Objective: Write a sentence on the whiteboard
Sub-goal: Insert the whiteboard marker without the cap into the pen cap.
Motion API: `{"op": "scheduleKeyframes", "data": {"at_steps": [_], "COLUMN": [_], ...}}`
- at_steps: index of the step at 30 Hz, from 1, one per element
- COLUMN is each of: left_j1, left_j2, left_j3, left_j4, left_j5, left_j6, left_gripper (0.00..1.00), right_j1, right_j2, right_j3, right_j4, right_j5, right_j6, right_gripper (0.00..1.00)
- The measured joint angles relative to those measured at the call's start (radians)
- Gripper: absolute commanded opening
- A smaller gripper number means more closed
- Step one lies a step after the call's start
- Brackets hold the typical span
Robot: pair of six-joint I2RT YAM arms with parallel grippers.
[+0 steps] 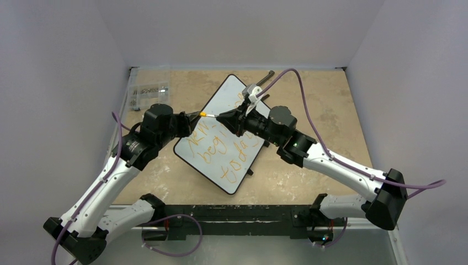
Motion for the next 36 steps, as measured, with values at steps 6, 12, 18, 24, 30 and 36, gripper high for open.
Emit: {"op": "scheduleKeyframes", "data": {"at_steps": [6,12,18,24,30,36], "left_j1": [0.003,0.005,0.007,0.012,0.023,0.034], "left_j2": [0.000,0.003,0.014,0.032,0.034,0.035], "left_j3": [0.000,0.000,0.000,0.000,0.000,-0.001], "left_j4": [0.005,0.000,0.000,-0.004,-0.007,0.011], "left_j5": [0.024,0.021,0.019,0.022,0.022,0.017], "left_j6": [0.001,0.003,0.003,0.003,0.004,0.026], "left_gripper": [0.00,0.00,0.00,0.00,0.00,0.00], "right_j1": [0.003,0.006,0.014,0.041,0.060,0.066], "right_j2": [0.045,0.064,0.087,0.123,0.162,0.185], "right_j3": [0.044,0.076,0.108,0.140,0.182,0.197], "right_j4": [-0.017,-0.054,-0.098,-0.130,-0.152,-0.132], "right_j5": [0.004,0.011,0.031,0.083,0.116,0.142], "right_j6": [0.000,-0.001,-0.004,-0.030,-0.053,-0.039], "right_gripper": [0.00,0.00,0.00,0.00,0.00,0.00]}}
